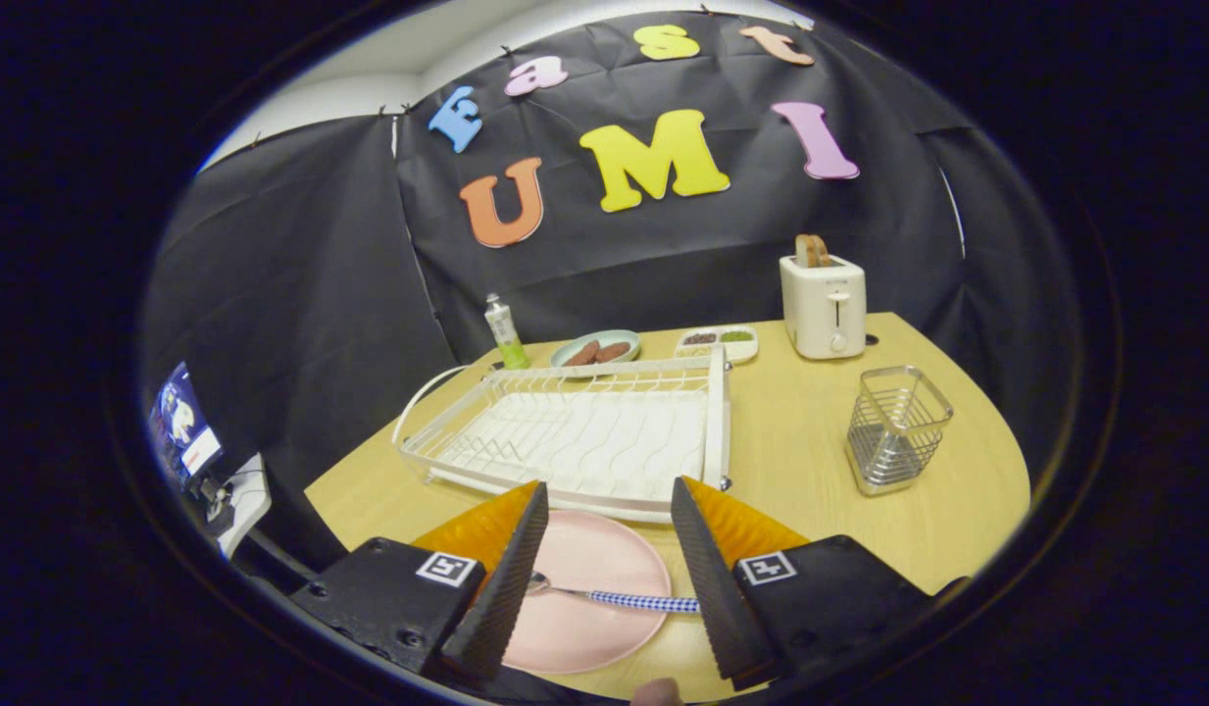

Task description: Take the plate from the dish rack, then take the spoon from the basket and place it into the plate.

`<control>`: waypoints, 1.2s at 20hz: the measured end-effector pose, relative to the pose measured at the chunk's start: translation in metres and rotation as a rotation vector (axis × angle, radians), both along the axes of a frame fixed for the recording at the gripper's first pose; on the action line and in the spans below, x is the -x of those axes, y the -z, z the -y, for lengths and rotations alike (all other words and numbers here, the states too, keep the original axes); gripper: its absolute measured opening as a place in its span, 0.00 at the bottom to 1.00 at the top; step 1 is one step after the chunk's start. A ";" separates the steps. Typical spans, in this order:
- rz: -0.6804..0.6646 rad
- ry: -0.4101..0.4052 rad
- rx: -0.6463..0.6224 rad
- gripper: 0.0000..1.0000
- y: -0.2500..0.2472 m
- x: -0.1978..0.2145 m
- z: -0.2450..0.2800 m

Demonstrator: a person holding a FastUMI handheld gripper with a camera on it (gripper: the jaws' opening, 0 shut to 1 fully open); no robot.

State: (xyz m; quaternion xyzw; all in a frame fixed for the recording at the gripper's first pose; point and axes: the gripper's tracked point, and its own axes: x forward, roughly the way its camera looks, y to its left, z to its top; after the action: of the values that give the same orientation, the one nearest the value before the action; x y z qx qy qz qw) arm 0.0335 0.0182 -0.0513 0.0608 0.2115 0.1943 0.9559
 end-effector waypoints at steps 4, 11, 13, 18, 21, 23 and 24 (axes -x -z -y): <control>0.089 0.066 0.013 0.93 -0.025 -0.001 0.005; 0.315 0.268 0.065 1.00 -0.074 0.007 0.028; 0.380 0.321 0.074 1.00 -0.087 0.019 0.032; 0.498 0.410 0.094 1.00 -0.105 0.046 0.029; 0.516 0.414 0.067 1.00 -0.102 0.059 0.017; 0.500 0.395 0.053 1.00 -0.093 0.064 0.007; 0.498 0.390 0.054 1.00 -0.092 0.066 0.004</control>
State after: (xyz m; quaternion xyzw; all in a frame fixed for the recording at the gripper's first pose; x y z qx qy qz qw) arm -0.0328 0.0140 0.0403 0.0255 -0.0396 0.0105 0.9988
